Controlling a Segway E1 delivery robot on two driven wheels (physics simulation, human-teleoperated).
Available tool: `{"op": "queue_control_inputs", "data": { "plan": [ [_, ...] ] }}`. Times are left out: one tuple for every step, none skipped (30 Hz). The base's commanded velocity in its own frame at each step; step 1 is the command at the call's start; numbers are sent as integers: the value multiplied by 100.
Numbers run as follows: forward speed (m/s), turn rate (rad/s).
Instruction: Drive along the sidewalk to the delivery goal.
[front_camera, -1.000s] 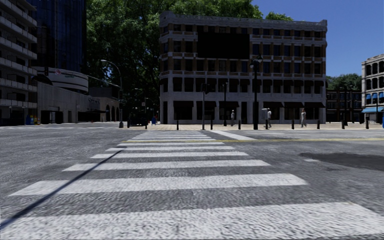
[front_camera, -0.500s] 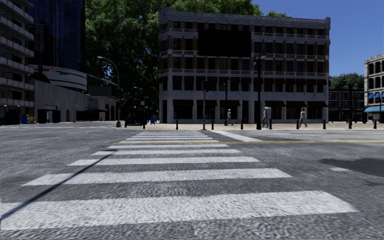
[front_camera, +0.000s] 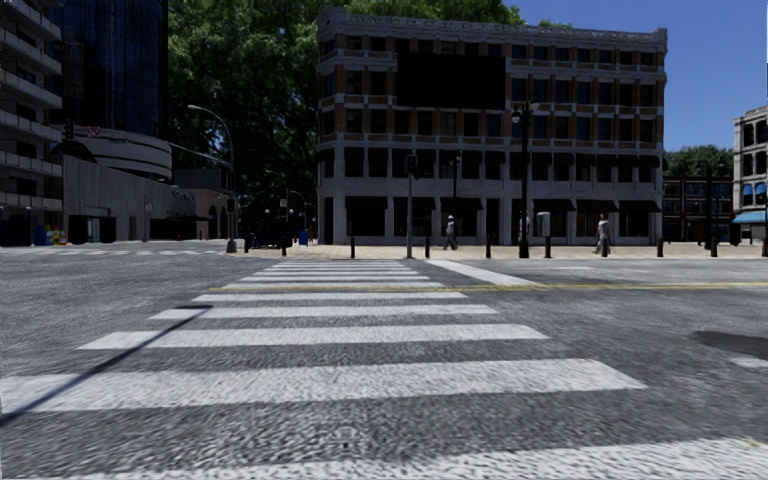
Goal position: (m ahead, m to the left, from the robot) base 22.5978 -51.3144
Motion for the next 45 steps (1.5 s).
{"op": "queue_control_inputs", "data": {
  "plan": [
    [130,0],
    [131,0],
    [131,0],
    [133,0],
    [134,0],
    [136,0],
    [136,0],
    [136,0],
    [137,0],
    [137,0],
    [140,0],
    [200,0],
    [200,0],
    [200,0],
    [200,0],
    [200,0],
    [200,0],
    [200,0],
    [200,0],
    [200,0],
    [200,0],
    [200,0],
    [200,0],
    [200,0],
    [200,0],
    [200,0],
    [200,0],
    [200,0],
    [200,0],
    [200,0],
    [200,0],
    [200,0],
    [200,0],
    [200,0],
    [200,0],
    [200,0],
    [200,0],
    [200,0],
    [200,0],
    [200,5],
    [200,10],
    [200,10],
    [200,11],
    [200,12],
    [200,12]
  ]
}}
